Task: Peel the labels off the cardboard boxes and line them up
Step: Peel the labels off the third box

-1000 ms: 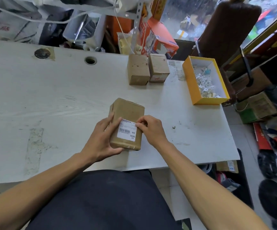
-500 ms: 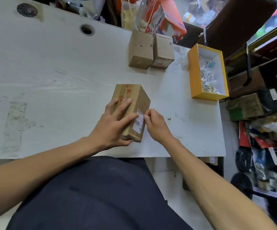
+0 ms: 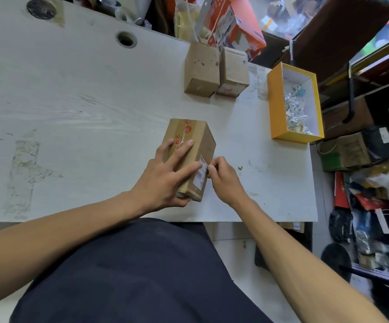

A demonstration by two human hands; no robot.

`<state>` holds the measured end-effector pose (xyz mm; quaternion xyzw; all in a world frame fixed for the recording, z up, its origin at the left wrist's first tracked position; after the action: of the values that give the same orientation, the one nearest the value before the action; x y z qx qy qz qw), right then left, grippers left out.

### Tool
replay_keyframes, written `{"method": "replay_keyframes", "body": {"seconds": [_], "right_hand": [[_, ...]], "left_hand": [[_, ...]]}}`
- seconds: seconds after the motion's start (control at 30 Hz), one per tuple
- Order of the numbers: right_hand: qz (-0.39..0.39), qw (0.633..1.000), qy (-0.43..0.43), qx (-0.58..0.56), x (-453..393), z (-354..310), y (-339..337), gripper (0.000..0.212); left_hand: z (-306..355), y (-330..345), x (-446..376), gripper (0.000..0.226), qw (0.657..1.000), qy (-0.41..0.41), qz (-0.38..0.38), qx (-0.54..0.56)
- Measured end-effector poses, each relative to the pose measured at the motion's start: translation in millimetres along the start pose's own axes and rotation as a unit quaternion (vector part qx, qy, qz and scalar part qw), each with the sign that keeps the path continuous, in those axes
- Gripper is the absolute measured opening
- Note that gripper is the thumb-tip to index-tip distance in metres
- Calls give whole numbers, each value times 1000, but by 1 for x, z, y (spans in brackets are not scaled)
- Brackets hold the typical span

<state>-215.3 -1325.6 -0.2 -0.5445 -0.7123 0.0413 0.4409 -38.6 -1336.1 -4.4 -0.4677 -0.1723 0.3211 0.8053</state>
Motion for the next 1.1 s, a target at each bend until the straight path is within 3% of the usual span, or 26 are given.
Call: {"method": "replay_keyframes", "body": {"seconds": [0.27, 0.7, 1.1], "right_hand": [[19, 999, -10, -46, 4, 8, 0, 5], [17, 999, 4, 29, 0, -7, -6, 11], [18, 1000, -1, 17, 7, -8, -1, 13]], "left_hand": [[0, -1, 1, 78, 1000, -8, 3, 3], [-1, 2, -1, 77, 1000, -5, 2, -4], [-2, -1, 2, 79, 1000, -6, 13, -3]]}}
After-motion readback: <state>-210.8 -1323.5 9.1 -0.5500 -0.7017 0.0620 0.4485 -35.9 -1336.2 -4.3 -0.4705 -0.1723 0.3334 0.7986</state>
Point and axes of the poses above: each hand's wrist, its own x-axis away from the middle knuckle, its own y-axis out of the palm, z = x × y, the point moved 5 cm from there along -x, towards the middle knuckle, and after that the axes turned 13 degrees about -z, right-handed, at the moved point
